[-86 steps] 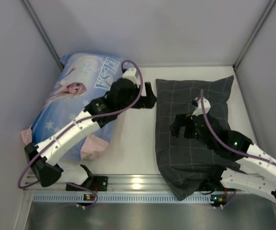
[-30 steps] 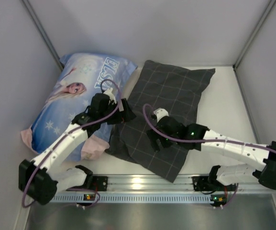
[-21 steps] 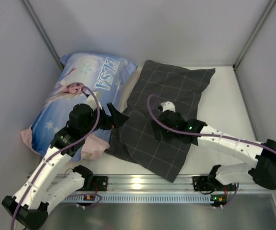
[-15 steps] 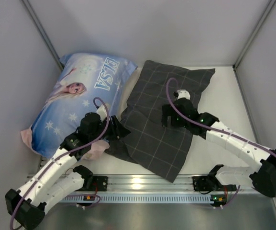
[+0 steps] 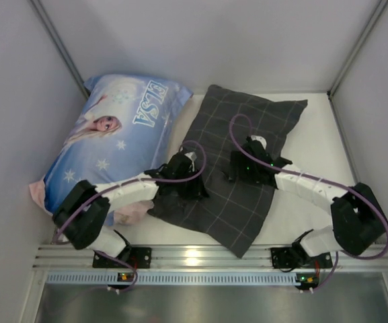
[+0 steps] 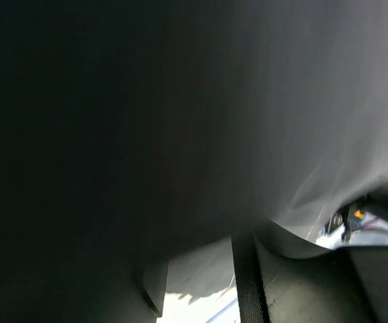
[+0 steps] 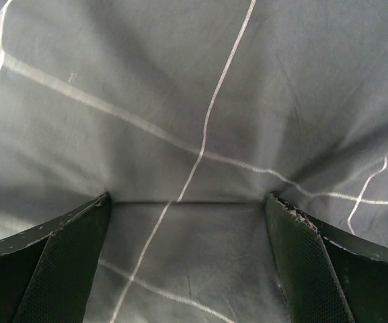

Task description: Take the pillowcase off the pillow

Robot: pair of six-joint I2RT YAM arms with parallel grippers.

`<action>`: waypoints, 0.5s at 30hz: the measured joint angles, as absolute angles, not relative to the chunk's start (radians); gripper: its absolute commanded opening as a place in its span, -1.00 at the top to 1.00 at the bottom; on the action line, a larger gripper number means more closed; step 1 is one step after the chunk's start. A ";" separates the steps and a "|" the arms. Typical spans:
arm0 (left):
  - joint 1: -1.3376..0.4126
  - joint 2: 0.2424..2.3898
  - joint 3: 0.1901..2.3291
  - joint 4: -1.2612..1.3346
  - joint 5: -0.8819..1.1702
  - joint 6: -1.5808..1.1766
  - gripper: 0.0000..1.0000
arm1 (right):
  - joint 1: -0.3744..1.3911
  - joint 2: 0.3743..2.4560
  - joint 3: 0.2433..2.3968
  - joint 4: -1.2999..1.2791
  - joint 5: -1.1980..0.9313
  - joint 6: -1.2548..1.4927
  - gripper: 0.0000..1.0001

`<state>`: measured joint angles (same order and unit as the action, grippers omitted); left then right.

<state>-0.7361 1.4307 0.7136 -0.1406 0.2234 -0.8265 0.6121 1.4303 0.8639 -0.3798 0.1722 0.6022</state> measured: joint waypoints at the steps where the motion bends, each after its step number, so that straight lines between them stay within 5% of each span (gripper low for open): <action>1: -0.733 1.493 0.770 -0.145 0.231 -0.810 0.17 | 0.612 1.401 0.830 -0.358 0.173 0.611 -0.83; 10: -0.713 1.673 1.038 -0.192 0.241 -0.710 0.06 | 0.612 1.131 0.646 -0.376 0.174 0.632 -0.81; 12: -0.710 1.676 1.069 -0.192 0.232 -0.698 -0.15 | 0.622 1.108 0.649 -0.413 0.174 0.625 -0.81; 13: -0.710 1.668 1.071 -0.185 0.226 -0.696 -0.51 | 0.632 1.097 0.654 -0.434 0.175 0.619 -0.81; 15: -0.710 1.629 1.050 -0.181 0.207 -0.691 -0.83 | 0.668 1.067 0.671 -0.486 0.193 0.601 -0.80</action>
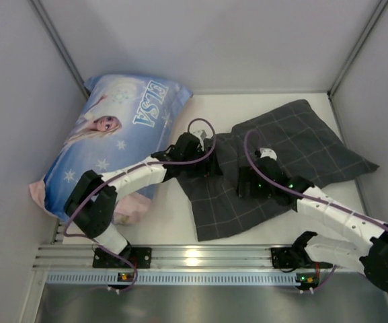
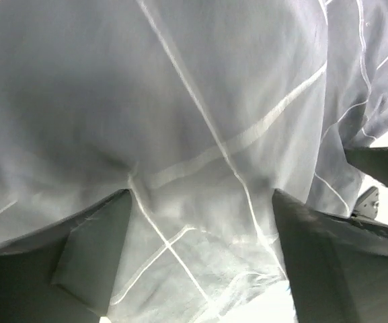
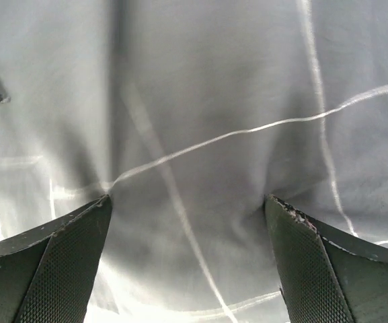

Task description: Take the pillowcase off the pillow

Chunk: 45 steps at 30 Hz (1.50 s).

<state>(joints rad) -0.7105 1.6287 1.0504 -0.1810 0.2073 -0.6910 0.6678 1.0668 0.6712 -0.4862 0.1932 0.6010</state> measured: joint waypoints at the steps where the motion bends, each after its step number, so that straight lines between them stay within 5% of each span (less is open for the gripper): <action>1: -0.710 1.601 1.030 -0.181 0.197 -0.696 -0.98 | 0.706 1.053 0.683 -0.509 0.202 0.593 -0.80; 8: -0.710 1.144 0.793 -0.221 0.112 -0.720 -0.98 | 0.962 1.025 0.875 -0.621 0.295 0.539 -0.80; 19: -0.710 0.693 0.741 -0.395 -0.089 -0.824 -0.98 | 1.065 1.358 0.970 -0.644 0.462 0.549 -0.61; 40: -0.710 0.533 0.741 -0.611 -0.255 -0.894 -0.98 | 1.259 1.657 1.037 -0.484 0.339 0.574 -0.61; 45: -0.710 0.547 0.741 -0.617 -0.240 -0.903 -0.98 | 1.259 1.695 1.056 -0.456 0.339 0.579 -0.37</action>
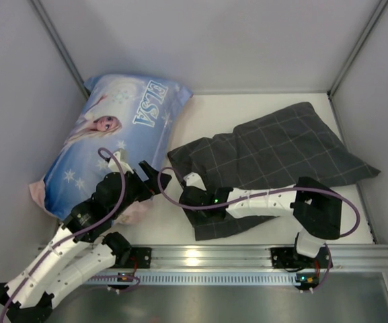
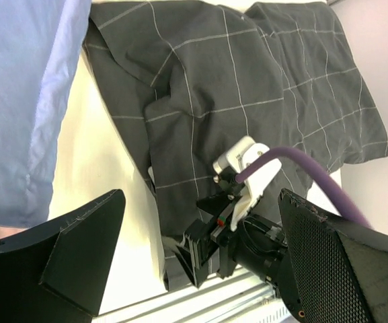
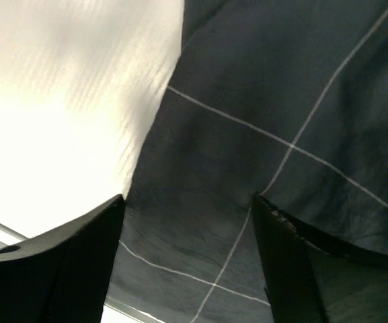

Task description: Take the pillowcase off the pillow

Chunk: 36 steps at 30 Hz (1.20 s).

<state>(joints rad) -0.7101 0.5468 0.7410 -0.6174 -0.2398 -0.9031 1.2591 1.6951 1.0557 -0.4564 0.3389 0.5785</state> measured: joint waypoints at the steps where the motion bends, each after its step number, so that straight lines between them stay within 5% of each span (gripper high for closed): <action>1: -0.710 0.550 0.739 -0.618 -0.234 -0.908 -0.98 | 1.259 1.698 1.059 -0.452 0.339 0.580 -0.28; 3: -0.710 0.556 0.737 -0.622 -0.223 -0.916 -0.98 | 1.258 1.700 1.063 -0.445 0.340 0.582 -0.06; 8: -0.710 0.570 0.730 -0.625 -0.199 -0.920 -0.98 | 1.258 1.700 1.063 -0.434 0.345 0.588 0.00; 10: -0.710 0.574 0.727 -0.629 -0.194 -0.922 -0.98 | 1.256 1.701 1.063 -0.433 0.345 0.588 -0.07; 12: -0.710 0.579 0.726 -0.630 -0.189 -0.922 -0.98 | 1.254 1.702 1.063 -0.430 0.344 0.589 -0.46; 14: -0.710 0.582 0.726 -0.630 -0.181 -0.922 -0.98 | 1.253 1.702 1.062 -0.423 0.344 0.590 -0.60; 22: -0.710 0.583 0.726 -0.630 -0.175 -0.922 -0.98 | 1.252 1.715 1.078 -0.405 0.352 0.609 -0.58; 26: -0.710 0.582 0.725 -0.632 -0.173 -0.922 -0.98 | 1.244 1.764 1.114 -0.405 0.401 0.653 -0.11; 34: -0.710 0.547 0.725 -0.650 -0.176 -0.921 -0.98 | 1.230 1.778 1.100 -0.410 0.490 0.711 0.34; 36: -0.710 0.548 0.726 -0.651 -0.176 -0.921 -0.98 | 1.229 1.761 1.083 -0.415 0.506 0.710 0.59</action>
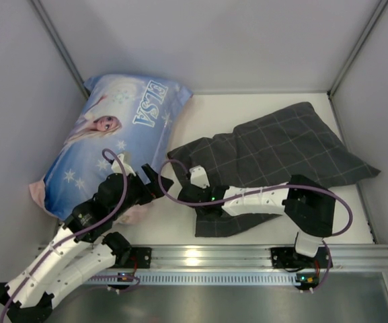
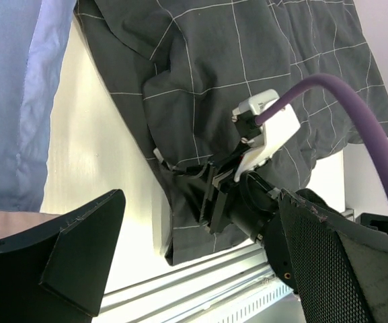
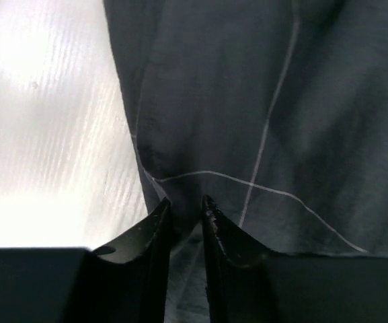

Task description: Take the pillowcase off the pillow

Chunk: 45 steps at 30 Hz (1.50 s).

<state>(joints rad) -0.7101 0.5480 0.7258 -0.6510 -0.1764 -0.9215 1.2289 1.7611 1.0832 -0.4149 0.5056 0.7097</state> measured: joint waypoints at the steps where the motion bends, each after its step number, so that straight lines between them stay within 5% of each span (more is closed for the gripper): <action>1: -0.710 0.549 0.725 -0.652 -0.176 -0.921 -0.98 | 1.227 1.753 1.075 -0.416 0.514 0.712 0.83; 3: -0.710 0.552 0.726 -0.651 -0.176 -0.921 -0.98 | 1.225 1.746 1.073 -0.418 0.520 0.709 1.00; 11: -0.710 0.555 0.726 -0.658 -0.177 -0.921 -0.98 | 1.216 1.666 1.013 -0.411 0.521 0.707 1.00; 18: -0.710 0.591 0.726 -0.666 -0.170 -0.917 -0.98 | 1.201 1.402 0.871 -0.426 0.524 0.681 1.00; 28: -0.744 0.948 0.717 -0.527 0.032 -0.880 -0.75 | 1.177 0.994 0.845 -0.492 0.525 0.601 1.00; 33: -0.754 1.058 0.716 -0.381 0.113 -0.883 -0.98 | 1.169 0.975 0.831 -0.546 0.525 0.605 1.00; 45: -0.781 1.314 0.925 -0.289 0.118 -0.812 -0.98 | 1.162 0.840 0.688 -0.686 0.521 0.730 1.00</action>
